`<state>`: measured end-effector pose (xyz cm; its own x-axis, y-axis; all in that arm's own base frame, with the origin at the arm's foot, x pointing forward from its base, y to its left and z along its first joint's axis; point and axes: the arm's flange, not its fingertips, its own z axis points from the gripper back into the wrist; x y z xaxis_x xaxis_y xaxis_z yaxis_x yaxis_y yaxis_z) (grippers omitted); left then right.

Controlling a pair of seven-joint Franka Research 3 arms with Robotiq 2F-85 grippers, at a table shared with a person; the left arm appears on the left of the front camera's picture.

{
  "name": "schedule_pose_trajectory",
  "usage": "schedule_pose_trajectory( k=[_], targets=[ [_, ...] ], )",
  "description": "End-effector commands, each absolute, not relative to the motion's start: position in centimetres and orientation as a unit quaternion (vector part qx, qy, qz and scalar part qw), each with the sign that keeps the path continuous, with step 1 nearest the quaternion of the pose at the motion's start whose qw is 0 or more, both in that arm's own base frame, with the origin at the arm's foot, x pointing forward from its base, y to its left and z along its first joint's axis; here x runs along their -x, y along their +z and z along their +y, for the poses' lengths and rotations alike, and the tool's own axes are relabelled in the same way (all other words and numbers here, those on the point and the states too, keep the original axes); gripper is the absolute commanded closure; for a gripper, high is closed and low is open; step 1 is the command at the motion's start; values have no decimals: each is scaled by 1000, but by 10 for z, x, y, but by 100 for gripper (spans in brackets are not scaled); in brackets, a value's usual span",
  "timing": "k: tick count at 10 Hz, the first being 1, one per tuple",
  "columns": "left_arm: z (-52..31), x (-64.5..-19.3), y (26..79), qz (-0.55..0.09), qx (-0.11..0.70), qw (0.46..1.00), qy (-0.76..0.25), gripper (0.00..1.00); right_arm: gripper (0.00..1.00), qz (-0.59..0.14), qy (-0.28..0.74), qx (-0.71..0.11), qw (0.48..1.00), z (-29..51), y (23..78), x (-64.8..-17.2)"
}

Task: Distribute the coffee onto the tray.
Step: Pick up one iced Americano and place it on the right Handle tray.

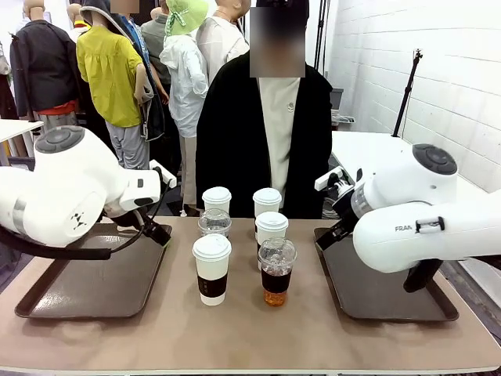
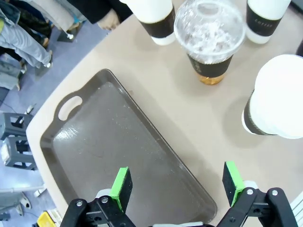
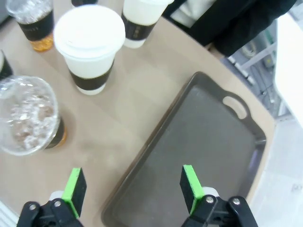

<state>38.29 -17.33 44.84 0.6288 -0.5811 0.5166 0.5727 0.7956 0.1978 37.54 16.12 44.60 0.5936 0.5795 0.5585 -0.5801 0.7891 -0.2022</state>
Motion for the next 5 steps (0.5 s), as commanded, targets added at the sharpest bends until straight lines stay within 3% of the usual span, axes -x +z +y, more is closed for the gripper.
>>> schedule_pose_trajectory(
  k=[1, 5],
  targets=[
    [-187, -369, 471, -295, -30, 901, -316, 0, 0, -311, 328, 16, 892, 162, 465, -339],
    [-192, -357, 498, -294, -39, 896, -331, 0, 0, -307, 350, 15, 885, 164, 483, -327]
  ],
)
